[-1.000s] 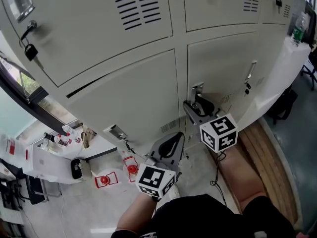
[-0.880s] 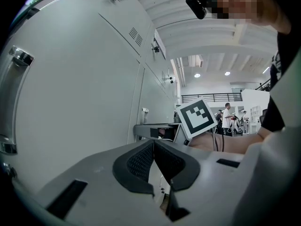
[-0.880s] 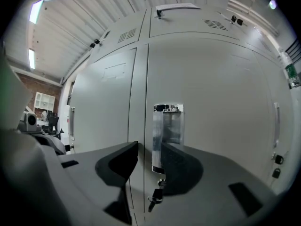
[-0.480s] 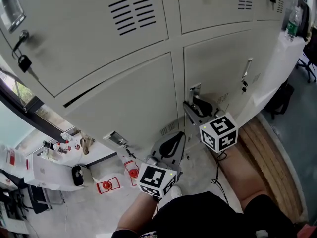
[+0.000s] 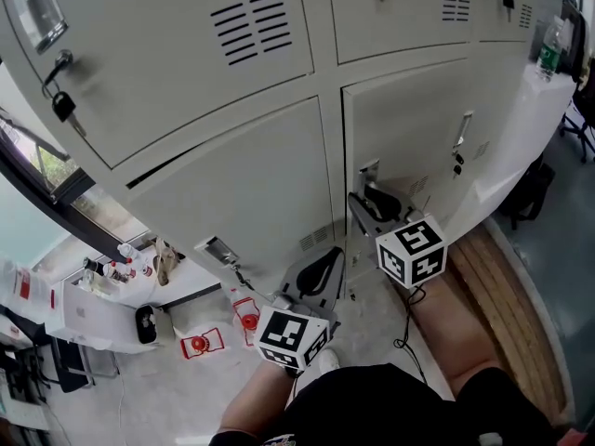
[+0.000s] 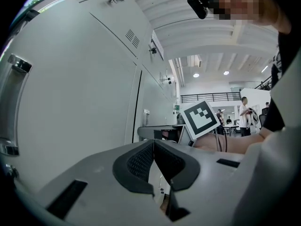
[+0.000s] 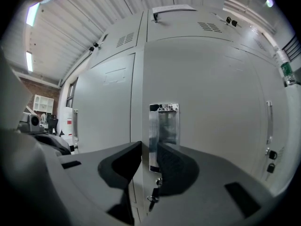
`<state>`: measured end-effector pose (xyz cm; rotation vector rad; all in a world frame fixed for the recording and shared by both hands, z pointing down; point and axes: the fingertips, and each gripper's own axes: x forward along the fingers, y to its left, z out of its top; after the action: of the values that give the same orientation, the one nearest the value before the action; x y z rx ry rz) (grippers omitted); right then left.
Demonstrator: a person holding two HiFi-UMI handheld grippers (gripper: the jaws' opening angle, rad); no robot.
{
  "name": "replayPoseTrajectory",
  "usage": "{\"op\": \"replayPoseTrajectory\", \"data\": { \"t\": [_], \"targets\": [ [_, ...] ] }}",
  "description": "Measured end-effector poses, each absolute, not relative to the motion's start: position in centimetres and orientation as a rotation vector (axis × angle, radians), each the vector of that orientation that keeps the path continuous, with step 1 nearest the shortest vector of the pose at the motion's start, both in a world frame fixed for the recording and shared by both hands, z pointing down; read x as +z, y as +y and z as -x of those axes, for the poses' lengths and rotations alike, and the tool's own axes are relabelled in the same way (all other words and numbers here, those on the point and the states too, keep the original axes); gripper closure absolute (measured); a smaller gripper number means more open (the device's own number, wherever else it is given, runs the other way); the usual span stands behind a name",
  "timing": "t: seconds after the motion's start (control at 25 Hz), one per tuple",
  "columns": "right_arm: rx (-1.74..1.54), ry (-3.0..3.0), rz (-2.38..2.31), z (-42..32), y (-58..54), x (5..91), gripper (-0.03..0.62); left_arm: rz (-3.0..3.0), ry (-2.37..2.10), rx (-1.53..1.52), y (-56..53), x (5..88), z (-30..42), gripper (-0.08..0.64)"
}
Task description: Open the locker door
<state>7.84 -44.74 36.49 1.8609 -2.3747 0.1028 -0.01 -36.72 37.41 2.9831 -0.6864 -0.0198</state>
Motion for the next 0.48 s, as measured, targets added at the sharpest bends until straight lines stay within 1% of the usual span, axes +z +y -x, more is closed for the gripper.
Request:
{"op": "replayPoseTrajectory", "data": {
  "t": [0.48],
  "targets": [
    [0.076, -2.51, -1.707, -8.8, -39.0, 36.5, 0.436, -2.977, -0.661, -0.016, -33.9, 37.6, -2.6, 0.543]
  ]
}}
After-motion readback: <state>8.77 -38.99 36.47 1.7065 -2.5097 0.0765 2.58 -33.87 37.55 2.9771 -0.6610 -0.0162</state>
